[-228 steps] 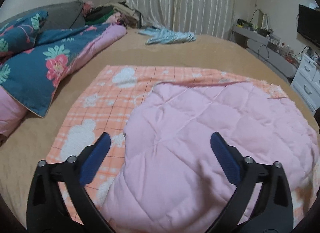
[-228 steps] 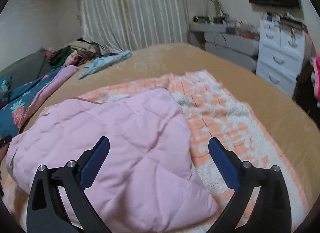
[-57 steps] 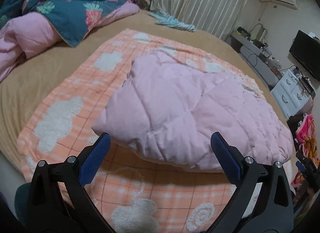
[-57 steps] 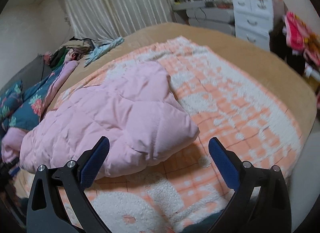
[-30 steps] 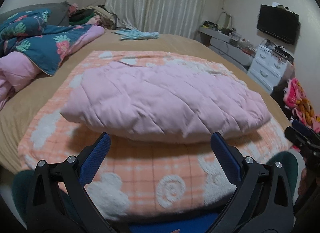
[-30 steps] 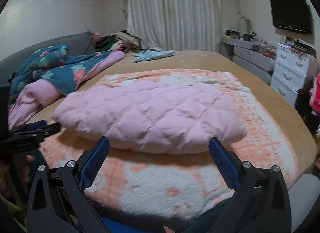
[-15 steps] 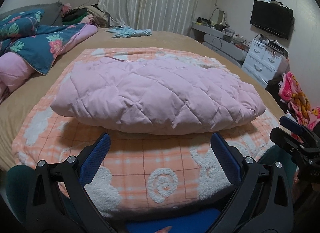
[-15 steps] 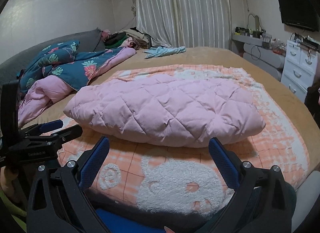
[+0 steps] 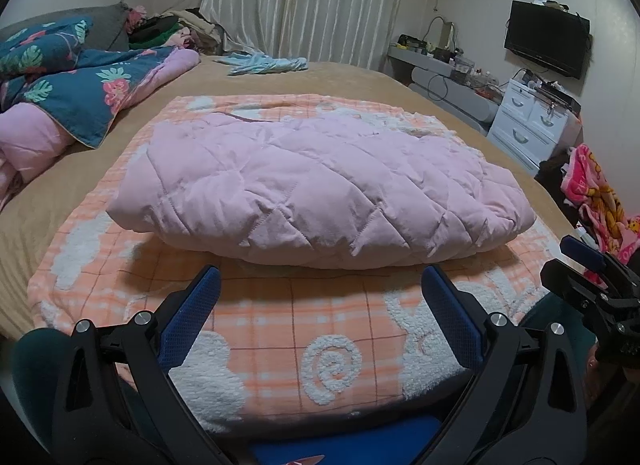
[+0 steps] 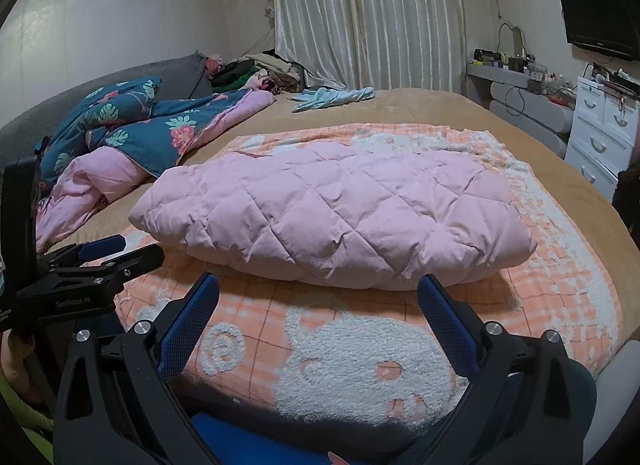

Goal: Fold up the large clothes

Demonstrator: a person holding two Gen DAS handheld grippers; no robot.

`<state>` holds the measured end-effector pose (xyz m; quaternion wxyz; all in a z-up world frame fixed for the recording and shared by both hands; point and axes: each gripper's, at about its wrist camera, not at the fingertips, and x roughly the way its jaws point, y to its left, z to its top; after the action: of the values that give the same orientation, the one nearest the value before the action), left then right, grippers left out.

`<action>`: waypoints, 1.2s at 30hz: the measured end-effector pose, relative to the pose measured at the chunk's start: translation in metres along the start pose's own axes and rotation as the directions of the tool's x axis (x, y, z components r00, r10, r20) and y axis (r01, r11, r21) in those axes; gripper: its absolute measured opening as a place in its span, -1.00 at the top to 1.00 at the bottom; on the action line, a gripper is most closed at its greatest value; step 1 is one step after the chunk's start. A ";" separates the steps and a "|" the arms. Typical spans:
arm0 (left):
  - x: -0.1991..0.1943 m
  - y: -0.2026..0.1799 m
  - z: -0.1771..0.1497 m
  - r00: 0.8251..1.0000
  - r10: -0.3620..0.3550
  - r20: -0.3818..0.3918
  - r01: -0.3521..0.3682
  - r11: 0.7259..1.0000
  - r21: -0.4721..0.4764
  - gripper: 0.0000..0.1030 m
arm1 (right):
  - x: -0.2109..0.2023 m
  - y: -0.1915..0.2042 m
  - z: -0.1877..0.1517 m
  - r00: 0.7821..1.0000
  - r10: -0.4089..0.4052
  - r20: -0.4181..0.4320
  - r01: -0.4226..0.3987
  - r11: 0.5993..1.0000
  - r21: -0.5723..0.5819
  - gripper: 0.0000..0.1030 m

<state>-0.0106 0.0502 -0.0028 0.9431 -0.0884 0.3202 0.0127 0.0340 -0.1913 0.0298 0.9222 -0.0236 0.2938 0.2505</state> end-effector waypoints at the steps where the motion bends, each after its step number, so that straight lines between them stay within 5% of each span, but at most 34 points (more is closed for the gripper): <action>1: 0.000 0.000 0.000 1.000 0.002 -0.002 -0.002 1.000 0.001 -0.82 | 0.000 0.000 0.000 1.000 0.000 0.000 0.000 1.000 -0.001 -0.92; 36: -0.002 0.000 0.001 1.000 0.011 0.001 -0.011 1.000 -0.001 -0.82 | -0.001 0.001 0.000 1.000 -0.003 -0.004 0.003 1.000 -0.005 -0.92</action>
<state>-0.0122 0.0508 -0.0010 0.9432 -0.0870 0.3200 0.0178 0.0328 -0.1914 0.0308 0.9218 -0.0268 0.2950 0.2500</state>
